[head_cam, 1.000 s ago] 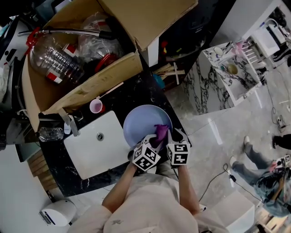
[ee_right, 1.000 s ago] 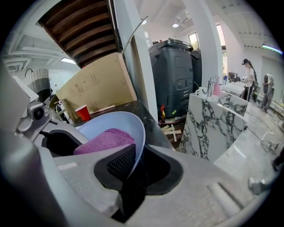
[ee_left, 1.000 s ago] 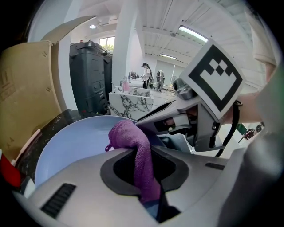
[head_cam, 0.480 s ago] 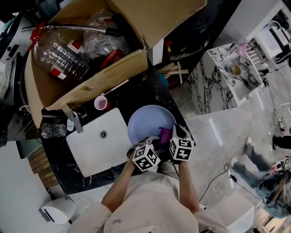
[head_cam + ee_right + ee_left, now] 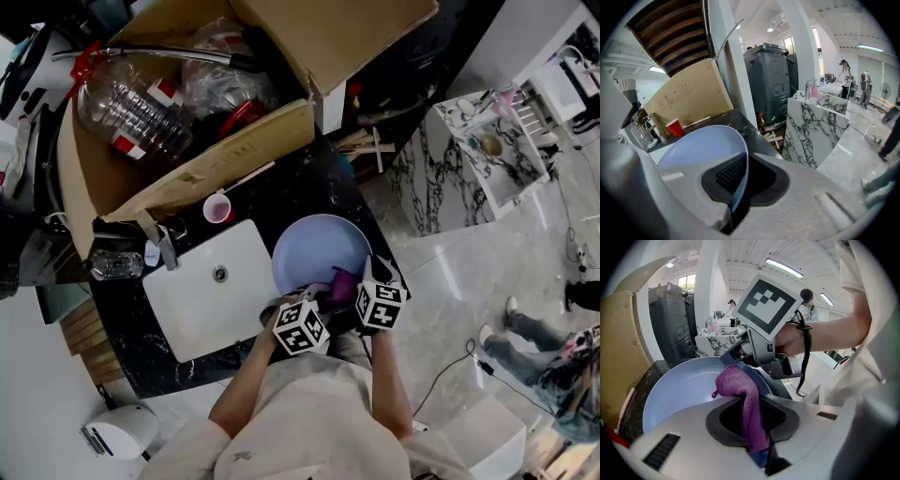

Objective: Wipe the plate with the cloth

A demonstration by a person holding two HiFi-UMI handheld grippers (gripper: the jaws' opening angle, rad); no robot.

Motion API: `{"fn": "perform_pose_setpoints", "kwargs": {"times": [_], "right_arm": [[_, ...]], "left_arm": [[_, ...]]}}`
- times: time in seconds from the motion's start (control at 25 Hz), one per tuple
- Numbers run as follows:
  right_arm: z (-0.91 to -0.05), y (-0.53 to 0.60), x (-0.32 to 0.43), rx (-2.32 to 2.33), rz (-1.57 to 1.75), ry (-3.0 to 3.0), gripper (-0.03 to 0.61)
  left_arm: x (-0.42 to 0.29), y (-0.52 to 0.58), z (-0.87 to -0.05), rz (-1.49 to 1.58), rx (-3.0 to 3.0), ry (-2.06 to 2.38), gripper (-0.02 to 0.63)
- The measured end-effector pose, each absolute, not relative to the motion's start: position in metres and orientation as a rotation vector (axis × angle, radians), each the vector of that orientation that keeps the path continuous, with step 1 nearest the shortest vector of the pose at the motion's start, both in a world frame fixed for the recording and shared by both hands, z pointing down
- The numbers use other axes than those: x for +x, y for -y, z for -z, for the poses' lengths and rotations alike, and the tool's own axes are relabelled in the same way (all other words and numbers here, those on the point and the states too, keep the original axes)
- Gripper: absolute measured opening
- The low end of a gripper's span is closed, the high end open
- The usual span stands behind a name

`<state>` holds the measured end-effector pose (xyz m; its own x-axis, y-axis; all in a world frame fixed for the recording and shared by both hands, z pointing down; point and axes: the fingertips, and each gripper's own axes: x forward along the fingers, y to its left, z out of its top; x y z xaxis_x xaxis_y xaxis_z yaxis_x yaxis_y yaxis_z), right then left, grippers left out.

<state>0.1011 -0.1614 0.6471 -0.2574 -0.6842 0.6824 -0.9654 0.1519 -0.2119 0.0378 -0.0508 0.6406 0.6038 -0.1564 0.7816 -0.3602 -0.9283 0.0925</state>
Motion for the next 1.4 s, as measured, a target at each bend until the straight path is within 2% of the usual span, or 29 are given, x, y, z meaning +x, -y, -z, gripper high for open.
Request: {"fn": "perform_pose_setpoints", "kwargs": {"times": [1.4], "right_arm": [[-0.646, 0.162, 0.102, 1.575, -0.875, 1.994, 0.023]], "left_arm": [[-0.018, 0.063, -0.641, -1.315, 2.514, 0.652, 0.058]]}}
